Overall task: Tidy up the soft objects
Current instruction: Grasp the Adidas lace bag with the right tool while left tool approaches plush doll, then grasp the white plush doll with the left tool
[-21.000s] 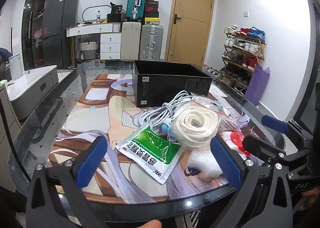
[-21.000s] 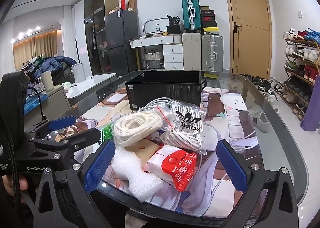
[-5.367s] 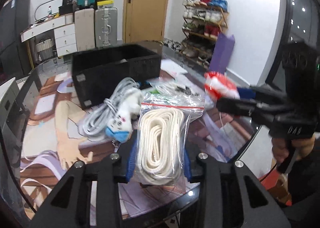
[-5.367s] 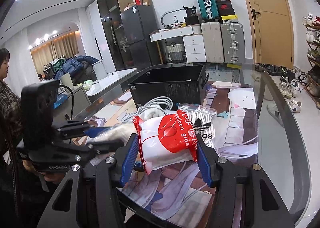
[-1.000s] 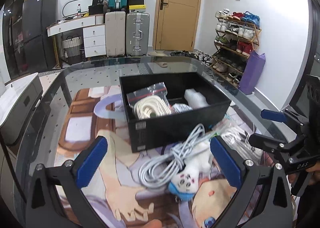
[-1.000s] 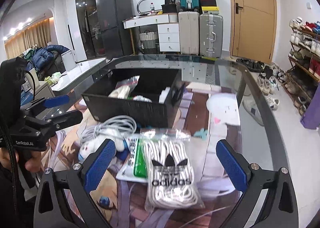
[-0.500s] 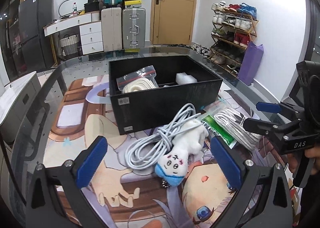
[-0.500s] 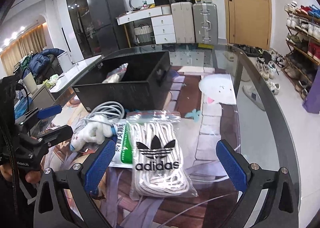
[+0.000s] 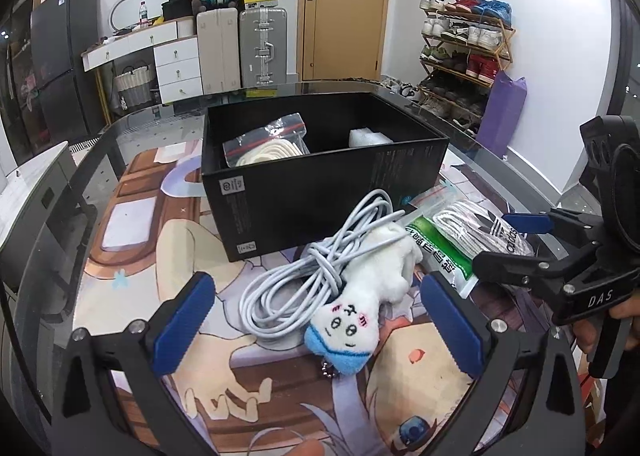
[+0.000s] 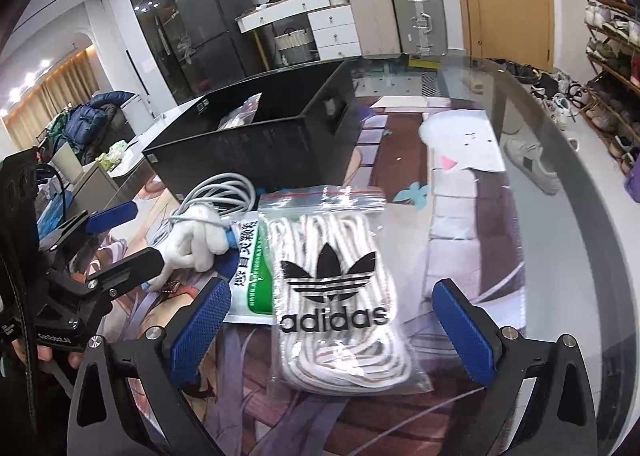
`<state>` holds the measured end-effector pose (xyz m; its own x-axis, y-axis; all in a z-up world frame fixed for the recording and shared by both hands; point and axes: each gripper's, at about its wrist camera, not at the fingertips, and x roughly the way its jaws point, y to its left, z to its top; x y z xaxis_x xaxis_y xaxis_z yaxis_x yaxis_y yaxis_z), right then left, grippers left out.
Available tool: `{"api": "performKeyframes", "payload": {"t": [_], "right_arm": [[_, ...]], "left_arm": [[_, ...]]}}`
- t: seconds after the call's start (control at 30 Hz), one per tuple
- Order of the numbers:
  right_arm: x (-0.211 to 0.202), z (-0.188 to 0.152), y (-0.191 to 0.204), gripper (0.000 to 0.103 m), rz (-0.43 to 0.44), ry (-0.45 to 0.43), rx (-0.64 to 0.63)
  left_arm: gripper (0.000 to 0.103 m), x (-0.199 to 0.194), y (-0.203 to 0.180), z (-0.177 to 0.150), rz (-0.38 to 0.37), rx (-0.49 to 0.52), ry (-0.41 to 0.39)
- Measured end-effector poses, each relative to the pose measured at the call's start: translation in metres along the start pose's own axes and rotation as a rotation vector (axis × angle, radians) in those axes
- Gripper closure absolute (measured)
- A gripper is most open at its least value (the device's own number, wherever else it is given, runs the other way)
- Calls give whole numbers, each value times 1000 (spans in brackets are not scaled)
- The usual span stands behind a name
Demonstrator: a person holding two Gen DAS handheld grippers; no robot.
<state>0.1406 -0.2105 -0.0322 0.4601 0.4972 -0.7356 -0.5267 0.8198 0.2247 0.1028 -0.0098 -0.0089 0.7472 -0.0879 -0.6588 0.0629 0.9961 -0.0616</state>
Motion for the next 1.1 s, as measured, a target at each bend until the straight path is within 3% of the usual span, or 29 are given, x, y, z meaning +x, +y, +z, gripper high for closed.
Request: {"api": "performKeyframes", "payload": {"t": [0.23,0.57,0.83,1.1], "right_arm": [[-2,0,12,2,85,-2,-29],[1,0,12,17,71,-4,-31],[0,-1,12,48,25,-10,-59],[-5,0,13,56,6,-37,-81]], "left_arm": [[0,-2,1,-1,-8,-6,-3],[0,-2,1,0,-15,-8,-2],[0,-1,-1,0,-13,-3,-2],[0,-2,-1,0,-11,3,-3]]}}
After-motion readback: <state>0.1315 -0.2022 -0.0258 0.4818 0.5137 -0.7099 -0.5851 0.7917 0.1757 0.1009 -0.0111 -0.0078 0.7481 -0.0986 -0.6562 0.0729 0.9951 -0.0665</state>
